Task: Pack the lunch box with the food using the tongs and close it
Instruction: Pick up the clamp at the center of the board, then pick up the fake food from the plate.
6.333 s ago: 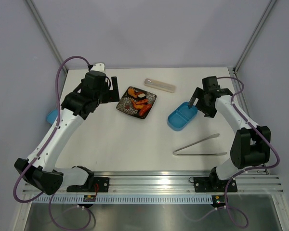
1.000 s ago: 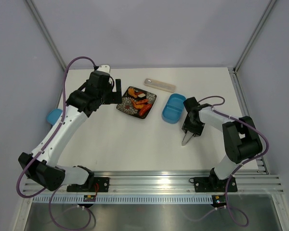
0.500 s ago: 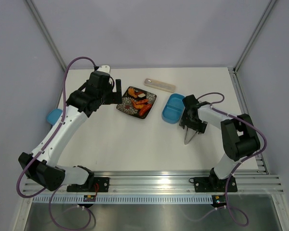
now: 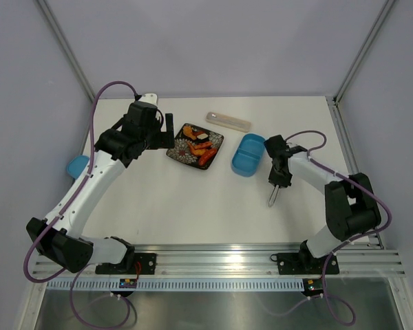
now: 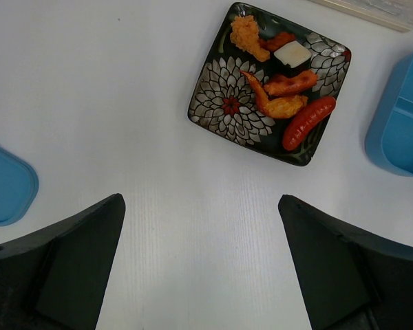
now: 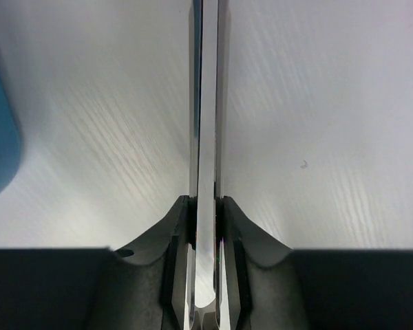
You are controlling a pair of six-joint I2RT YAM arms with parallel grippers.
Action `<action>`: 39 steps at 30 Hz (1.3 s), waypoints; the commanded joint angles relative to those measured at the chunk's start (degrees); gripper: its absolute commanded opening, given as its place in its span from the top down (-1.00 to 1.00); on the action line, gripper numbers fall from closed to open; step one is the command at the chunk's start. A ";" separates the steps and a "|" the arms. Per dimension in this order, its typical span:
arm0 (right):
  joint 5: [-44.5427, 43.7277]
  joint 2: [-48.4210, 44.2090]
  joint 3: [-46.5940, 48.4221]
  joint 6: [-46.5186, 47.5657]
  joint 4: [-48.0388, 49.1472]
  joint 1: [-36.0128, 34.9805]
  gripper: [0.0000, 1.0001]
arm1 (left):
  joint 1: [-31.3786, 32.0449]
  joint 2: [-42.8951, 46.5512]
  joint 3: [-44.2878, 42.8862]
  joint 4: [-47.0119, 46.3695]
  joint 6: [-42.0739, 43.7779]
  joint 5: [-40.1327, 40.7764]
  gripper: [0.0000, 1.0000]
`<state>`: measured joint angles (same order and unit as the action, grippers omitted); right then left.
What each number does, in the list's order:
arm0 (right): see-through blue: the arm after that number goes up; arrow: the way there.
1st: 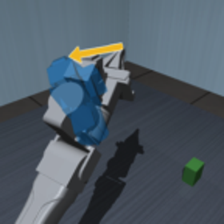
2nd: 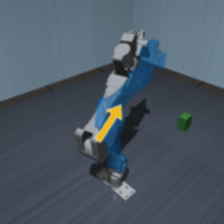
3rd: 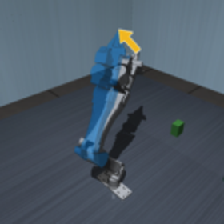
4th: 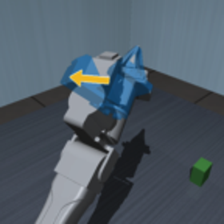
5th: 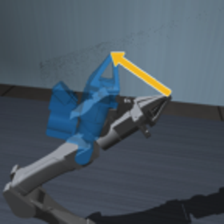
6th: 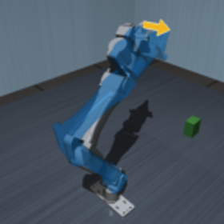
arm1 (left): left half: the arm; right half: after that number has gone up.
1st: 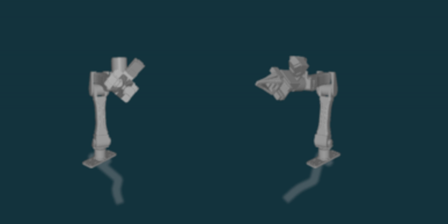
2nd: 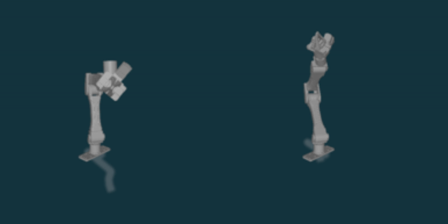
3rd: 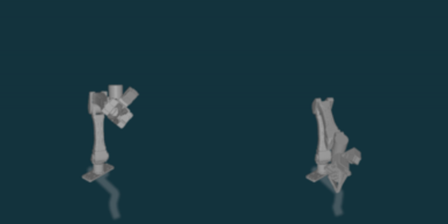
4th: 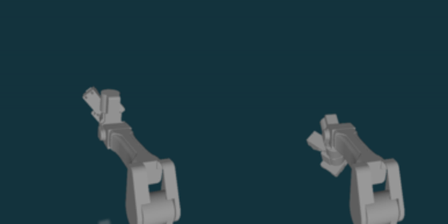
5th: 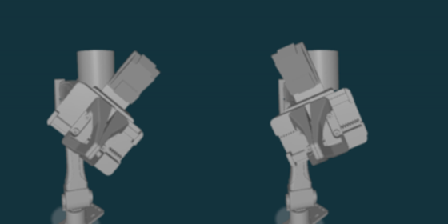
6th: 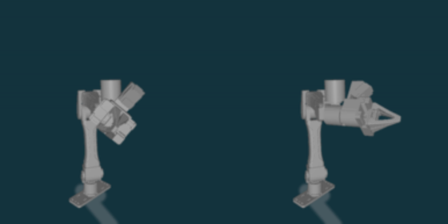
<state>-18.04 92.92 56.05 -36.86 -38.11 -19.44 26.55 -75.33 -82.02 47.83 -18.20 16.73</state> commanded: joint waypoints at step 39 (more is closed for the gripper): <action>28.06 21.50 72.26 22.98 -43.28 -11.76 0.10 | -2.90 -1.84 -6.40 2.61 -2.55 9.81 -0.98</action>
<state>9.58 112.73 124.97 -15.29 -76.75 -30.55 23.88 -78.06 -85.82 51.20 -20.03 25.47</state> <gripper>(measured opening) 0.450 0.988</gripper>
